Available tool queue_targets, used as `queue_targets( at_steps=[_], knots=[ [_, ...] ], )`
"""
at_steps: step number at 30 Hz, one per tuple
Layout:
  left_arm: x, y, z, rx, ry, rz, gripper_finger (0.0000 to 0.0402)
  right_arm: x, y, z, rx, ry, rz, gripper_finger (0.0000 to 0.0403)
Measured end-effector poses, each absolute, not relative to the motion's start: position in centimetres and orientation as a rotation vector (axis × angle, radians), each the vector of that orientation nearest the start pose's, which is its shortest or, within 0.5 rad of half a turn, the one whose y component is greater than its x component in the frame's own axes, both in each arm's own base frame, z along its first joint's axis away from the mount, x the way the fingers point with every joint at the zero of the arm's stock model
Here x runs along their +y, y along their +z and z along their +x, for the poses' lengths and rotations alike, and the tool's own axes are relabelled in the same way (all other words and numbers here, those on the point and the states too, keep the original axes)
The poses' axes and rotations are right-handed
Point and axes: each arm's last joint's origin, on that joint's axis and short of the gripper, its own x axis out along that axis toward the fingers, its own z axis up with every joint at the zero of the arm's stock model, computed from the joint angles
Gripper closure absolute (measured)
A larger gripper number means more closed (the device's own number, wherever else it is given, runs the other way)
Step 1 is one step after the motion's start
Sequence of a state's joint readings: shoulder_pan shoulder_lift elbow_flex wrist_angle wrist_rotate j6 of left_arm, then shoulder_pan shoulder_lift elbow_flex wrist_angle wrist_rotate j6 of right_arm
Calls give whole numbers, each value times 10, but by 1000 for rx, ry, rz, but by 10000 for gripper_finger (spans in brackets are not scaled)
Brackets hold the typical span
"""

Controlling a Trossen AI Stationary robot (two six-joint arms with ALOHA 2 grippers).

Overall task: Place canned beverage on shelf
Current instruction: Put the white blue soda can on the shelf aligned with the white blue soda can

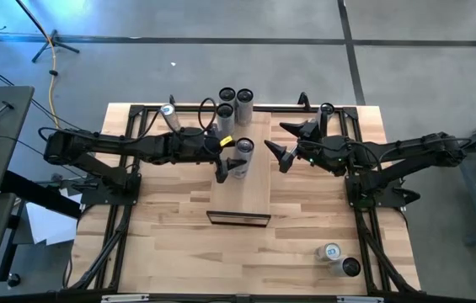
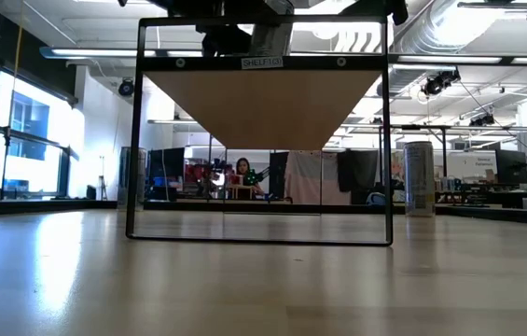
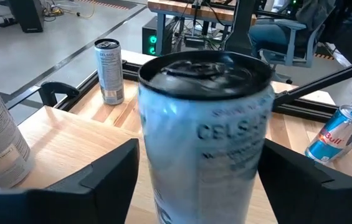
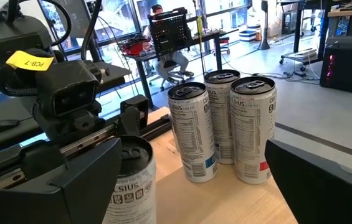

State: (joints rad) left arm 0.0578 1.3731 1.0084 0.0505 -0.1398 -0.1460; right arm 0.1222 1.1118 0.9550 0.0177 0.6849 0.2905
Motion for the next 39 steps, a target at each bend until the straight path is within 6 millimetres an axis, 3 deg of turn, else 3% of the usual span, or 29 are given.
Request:
queue_targets(
  at_steps=[23,32,39],
  knots=[
    [21,314,301,256,189,-161,55,12,349,244,46,-576,228,22],
    [20,335,284,173,179,-168,43,12,349,244,42,-572,244,22],
    [18,361,260,71,170,-161,43,13,349,245,40,-528,260,22]
  ],
)
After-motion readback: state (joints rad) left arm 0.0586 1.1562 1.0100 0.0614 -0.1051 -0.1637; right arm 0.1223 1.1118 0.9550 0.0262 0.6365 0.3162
